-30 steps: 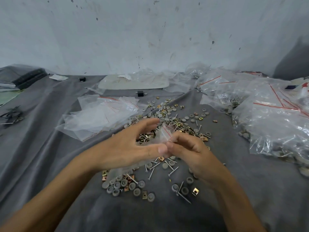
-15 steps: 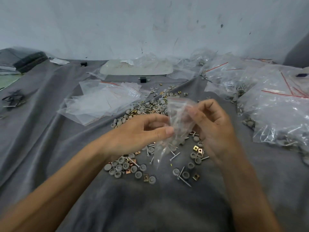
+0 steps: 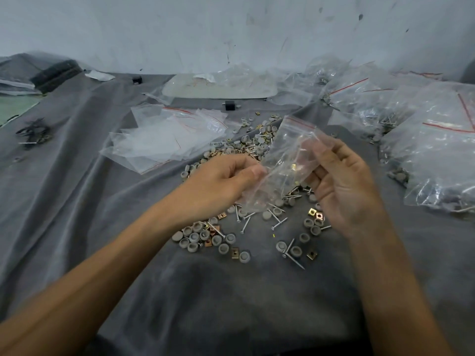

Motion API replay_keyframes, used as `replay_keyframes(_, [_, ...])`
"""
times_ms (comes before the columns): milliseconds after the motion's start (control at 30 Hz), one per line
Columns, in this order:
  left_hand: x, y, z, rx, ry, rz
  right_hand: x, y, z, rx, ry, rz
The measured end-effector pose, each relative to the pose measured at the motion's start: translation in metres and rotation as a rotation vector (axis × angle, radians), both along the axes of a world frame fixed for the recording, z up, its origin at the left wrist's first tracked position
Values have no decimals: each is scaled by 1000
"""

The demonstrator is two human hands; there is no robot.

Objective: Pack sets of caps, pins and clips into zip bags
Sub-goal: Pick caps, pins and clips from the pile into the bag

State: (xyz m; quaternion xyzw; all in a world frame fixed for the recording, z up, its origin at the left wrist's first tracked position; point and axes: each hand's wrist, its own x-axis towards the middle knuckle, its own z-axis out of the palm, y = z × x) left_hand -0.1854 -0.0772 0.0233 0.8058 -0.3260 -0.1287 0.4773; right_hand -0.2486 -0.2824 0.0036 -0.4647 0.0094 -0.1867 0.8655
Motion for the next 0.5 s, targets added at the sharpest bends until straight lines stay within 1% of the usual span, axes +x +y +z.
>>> replay_keyframes(67, [0,-3,0,-22,-46,20,-1,4,-2,-66,-7,29])
replay_keyframes(167, [-1,-10,1,-187,-43,66,0,11,-5,-147,0,64])
replay_keyframes(233, [0,-11,-1,-242,-36,72,1,13,-6,-145,30,61])
replay_keyframes(333, [0,-12,-2,-246,-38,94,2,14,-7,-101,71,59])
replay_keyframes(400, [0,-12,0,-229,-57,107,2,14,-9,-117,77,71])
replay_keyframes(500, [2,-10,1,-155,-87,32,3,9,-9,-122,40,46])
